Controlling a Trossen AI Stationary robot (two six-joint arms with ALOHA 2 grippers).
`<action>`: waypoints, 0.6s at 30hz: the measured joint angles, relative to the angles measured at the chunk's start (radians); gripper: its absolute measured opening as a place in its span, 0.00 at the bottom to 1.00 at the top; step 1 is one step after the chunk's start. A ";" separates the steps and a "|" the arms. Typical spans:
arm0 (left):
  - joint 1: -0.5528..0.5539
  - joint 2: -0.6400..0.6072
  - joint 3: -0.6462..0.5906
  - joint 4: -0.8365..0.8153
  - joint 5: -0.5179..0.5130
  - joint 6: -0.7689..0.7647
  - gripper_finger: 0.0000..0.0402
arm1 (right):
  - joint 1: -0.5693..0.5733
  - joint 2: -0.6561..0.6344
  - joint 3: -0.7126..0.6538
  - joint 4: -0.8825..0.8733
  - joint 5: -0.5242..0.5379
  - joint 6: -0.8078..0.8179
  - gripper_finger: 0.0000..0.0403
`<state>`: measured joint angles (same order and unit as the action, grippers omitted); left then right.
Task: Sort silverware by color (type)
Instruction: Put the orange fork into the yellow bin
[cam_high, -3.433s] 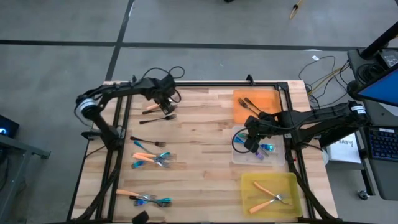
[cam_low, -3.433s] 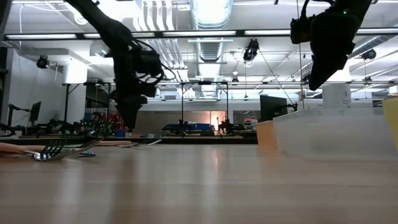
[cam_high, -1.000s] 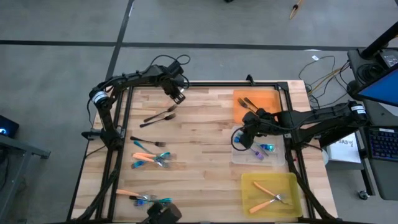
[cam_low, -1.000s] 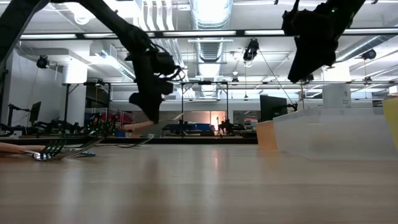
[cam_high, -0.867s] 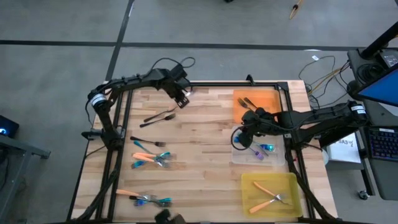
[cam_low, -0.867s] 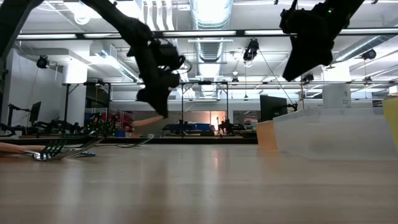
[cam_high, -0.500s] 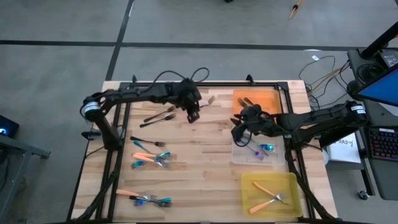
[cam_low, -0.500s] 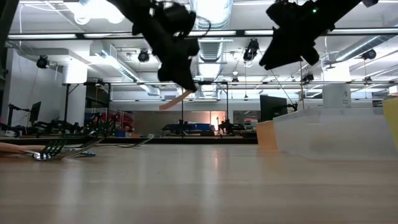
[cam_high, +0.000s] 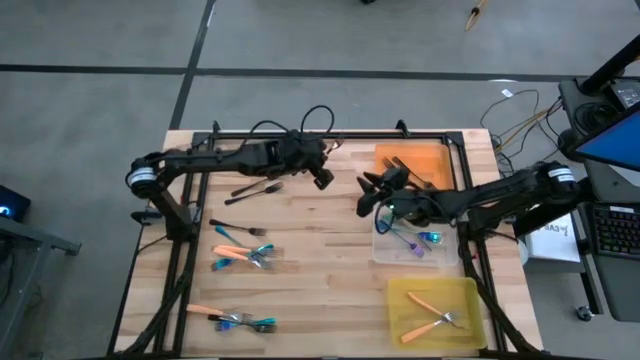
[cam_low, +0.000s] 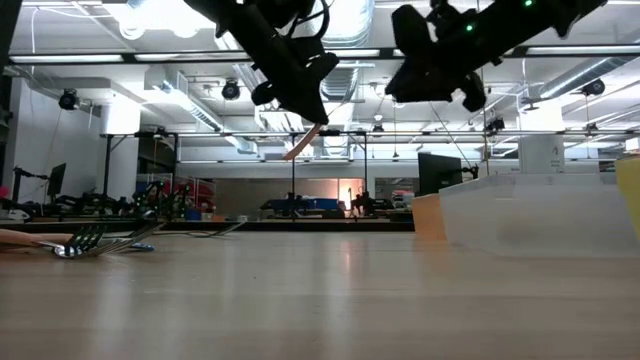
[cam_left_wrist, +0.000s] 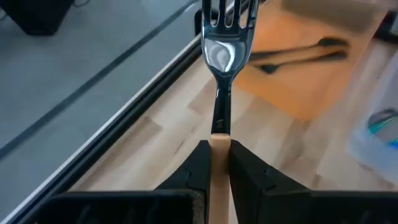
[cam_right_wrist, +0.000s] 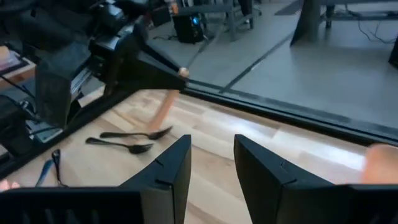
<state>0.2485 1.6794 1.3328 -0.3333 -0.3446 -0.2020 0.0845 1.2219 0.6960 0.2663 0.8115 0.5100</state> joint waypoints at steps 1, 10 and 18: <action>-0.006 0.000 -0.003 0.010 -0.005 -0.002 0.04 | 0.000 0.021 0.000 0.038 0.001 -0.030 0.28; -0.050 -0.003 -0.082 0.047 -0.155 -0.048 0.04 | -0.028 0.121 0.000 0.363 0.002 -0.173 0.25; -0.116 -0.005 -0.118 0.137 -0.210 -0.095 0.04 | -0.084 0.149 0.000 0.465 -0.090 -0.161 0.20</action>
<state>0.1320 1.6749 1.2144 -0.1961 -0.5546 -0.2973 0.0002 1.3707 0.6960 0.7309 0.7216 0.3491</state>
